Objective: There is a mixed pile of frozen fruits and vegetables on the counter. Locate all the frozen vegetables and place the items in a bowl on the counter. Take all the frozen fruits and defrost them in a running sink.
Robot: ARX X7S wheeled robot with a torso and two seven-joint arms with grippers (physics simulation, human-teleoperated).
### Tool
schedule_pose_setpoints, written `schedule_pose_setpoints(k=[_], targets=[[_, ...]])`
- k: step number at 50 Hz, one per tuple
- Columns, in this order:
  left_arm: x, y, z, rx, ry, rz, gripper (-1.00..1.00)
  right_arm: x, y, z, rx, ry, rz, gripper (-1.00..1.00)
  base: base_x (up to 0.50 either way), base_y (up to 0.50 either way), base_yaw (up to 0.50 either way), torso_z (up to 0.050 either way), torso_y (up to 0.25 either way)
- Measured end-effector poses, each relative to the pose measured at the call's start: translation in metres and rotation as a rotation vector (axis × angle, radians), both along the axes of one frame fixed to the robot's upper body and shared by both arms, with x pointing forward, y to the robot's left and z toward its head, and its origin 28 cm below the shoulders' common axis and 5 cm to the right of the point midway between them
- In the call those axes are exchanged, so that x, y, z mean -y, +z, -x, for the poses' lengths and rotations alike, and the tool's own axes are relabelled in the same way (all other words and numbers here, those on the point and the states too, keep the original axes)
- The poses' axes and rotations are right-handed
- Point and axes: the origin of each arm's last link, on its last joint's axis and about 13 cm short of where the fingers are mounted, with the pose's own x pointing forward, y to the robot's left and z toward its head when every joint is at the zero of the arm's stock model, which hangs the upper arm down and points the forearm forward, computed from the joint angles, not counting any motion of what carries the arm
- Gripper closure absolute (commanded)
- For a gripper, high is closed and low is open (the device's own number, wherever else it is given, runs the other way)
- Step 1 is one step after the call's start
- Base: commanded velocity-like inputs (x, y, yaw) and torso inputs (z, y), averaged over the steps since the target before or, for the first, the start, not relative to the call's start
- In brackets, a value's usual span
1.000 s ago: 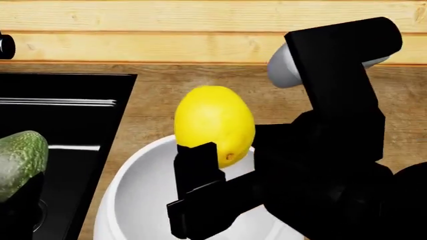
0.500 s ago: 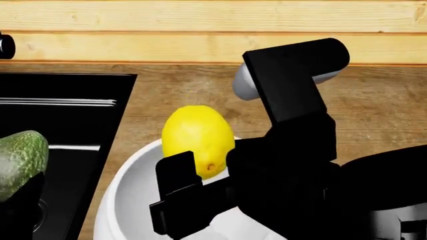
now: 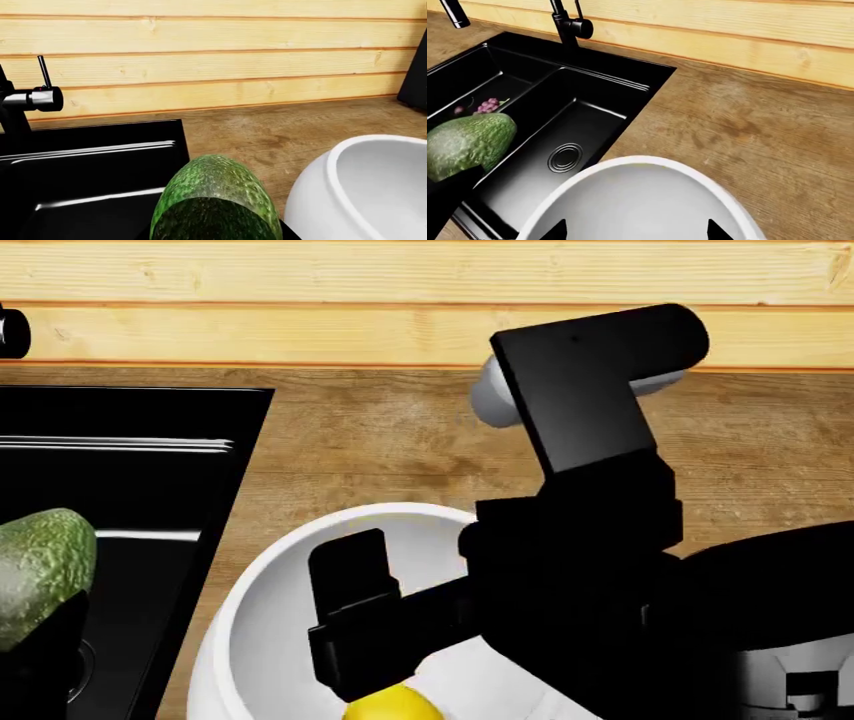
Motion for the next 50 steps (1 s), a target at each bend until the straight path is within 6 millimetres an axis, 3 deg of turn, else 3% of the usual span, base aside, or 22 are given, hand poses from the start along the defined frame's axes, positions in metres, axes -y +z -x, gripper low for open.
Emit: schedule_pose_setpoints(k=[7, 17, 32, 50], targets=[[0.001, 0.004, 0.001, 0.005, -0.007, 0.001, 1.0, 0.004, 0.012, 0.001, 0.053, -0.032, -0.032, -1.0, 0.0, 0.0, 0.0, 0.0, 0.0], [0.013, 0.03, -0.001, 0.051, -0.068, -0.009, 1.0, 0.019, 0.021, 0.005, 0.149, -0.122, -0.072, -1.0, 0.0, 0.0, 0.0, 0.0, 0.0], [0.056, 0.082, 0.001, 0.094, -0.351, 0.031, 1.0, 0.042, 0.032, 0.009, 0.279, -0.293, -0.064, -1.0, 0.0, 0.0, 0.0, 0.0, 0.0], [0.105, 0.087, -0.014, 0.006, -0.567, -0.026, 1.0, 0.057, 0.045, 0.014, 0.346, -0.394, -0.037, -1.0, 0.0, 0.0, 0.0, 0.0, 0.001]])
